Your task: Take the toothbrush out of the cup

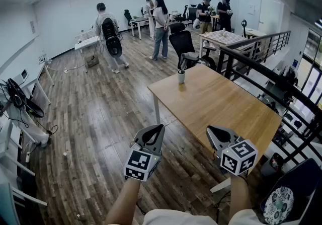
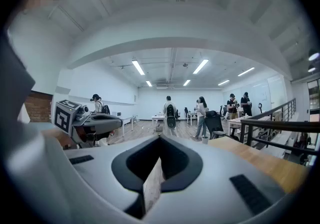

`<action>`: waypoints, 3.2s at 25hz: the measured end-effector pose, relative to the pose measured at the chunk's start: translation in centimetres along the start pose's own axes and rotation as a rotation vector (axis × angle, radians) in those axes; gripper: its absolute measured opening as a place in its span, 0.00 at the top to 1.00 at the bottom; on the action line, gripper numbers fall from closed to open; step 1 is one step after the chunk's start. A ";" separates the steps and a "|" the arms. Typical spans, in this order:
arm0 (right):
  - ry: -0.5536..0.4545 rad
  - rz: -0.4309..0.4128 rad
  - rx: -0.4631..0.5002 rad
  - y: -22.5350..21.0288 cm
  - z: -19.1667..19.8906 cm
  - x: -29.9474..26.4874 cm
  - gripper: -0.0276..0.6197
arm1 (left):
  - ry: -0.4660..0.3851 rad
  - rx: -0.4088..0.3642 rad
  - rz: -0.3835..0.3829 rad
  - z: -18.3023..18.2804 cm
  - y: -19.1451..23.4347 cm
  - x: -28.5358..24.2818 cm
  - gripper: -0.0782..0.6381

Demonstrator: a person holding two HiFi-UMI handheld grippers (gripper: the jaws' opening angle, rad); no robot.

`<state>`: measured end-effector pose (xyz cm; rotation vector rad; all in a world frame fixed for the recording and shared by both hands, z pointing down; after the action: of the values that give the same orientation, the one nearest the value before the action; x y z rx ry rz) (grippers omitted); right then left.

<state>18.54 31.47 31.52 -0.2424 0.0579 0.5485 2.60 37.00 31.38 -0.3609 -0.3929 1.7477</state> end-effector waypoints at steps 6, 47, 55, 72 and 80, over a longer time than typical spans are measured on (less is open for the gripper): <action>-0.009 -0.001 0.009 0.7 0.4 0.0 0.97 | -0.031 0.000 0.003 -0.2 -0.1 0.6 0.88; -0.046 0.052 -0.036 -19.1 -4.9 -20.3 0.97 | -0.009 0.007 0.037 7.5 11.3 -24.3 0.88; -0.031 0.013 -0.071 -22.5 -6.3 -24.6 0.97 | 0.010 0.003 0.038 8.2 13.8 -29.6 0.88; -0.024 0.001 0.028 -29.2 -8.7 -30.4 0.96 | 0.039 0.017 0.038 9.9 15.7 -39.6 0.88; -0.033 -0.001 -0.013 -30.9 -10.5 -32.4 0.96 | 0.059 0.014 0.056 10.0 16.9 -41.6 0.88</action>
<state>7.17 -13.05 31.77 -0.2461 0.0223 0.5519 -8.09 -7.72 33.94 -0.4156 -0.3308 1.7893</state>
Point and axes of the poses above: the fingertips, and each gripper's own axes: x backward along the fingers, y to its left, z out of its underside, the point moved 1 cm from there along x, backward along the fingers, and after that the axes turned 11 degrees about -x, right-handed, at the moved point
